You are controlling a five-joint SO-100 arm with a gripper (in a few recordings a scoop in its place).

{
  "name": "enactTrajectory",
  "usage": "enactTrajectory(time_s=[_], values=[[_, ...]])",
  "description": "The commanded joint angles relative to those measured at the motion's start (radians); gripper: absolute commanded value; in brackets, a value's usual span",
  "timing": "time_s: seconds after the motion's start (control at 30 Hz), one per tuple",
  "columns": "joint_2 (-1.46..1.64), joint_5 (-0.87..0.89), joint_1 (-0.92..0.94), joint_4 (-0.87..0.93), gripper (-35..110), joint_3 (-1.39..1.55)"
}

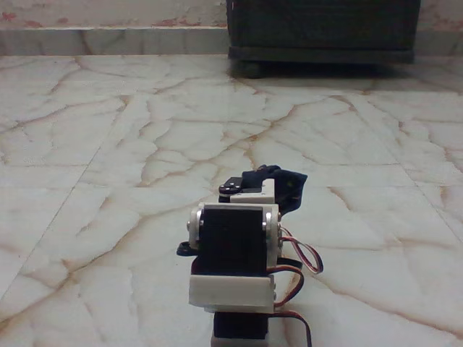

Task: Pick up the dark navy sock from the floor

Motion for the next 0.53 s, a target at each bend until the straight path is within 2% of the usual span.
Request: enactTrajectory(time_s=[0.0, 0.5], values=[[0.043, 0.015, 0.003, -0.011, 0, -0.002], [0.043, 0.031, 0.002, -0.017, 0, -0.002]])
